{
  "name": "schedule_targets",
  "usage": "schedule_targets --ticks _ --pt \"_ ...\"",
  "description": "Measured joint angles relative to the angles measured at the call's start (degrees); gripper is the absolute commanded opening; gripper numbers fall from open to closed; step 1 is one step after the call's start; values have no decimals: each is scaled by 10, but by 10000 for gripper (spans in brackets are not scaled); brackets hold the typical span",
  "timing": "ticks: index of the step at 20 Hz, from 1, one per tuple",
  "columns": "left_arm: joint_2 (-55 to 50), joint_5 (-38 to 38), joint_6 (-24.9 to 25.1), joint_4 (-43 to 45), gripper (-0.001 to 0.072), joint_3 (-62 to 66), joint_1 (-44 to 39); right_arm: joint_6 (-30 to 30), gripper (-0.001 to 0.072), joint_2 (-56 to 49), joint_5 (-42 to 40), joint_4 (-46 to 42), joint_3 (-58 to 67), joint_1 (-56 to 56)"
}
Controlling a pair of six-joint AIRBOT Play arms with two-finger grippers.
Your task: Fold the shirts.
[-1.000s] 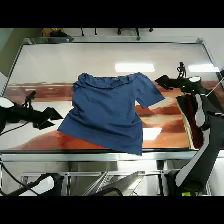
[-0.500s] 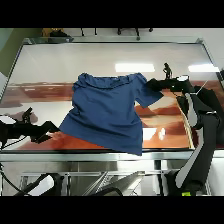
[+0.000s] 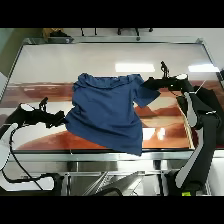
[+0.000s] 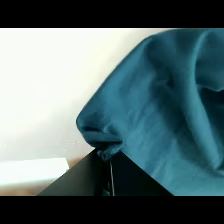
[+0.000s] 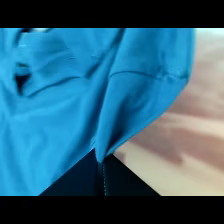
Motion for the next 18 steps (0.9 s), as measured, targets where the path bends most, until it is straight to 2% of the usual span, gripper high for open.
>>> schedule_targets --ticks 4,7,11,12,13,14,15,17,18 --pt "-17 4 -3 3 14 126 3 33 19 30 59 -47 -3 -31" --pt "-39 35 -9 2 15 247 10 67 19 73 124 -103 -45 -43" --pt "-114 68 -13 -1 21 421 7 93 20 214 171 -155 -246 -21" --pt "-138 75 -15 -1 214 461 5 106 21 268 168 -165 -321 -10" --pt "-160 83 -15 -2 641 496 2 122 22 326 151 -171 -401 3" --pt "-182 88 -15 -3 694 530 -2 133 22 376 129 -173 -466 15" --pt "-201 89 -19 -5 694 558 -6 146 46 432 92 -177 -538 28" --pt "-231 76 -24 -6 694 606 -12 161 493 525 14 -179 -649 47" --pt "-238 60 -28 -7 694 622 -14 165 500 563 -26 -179 -686 52"
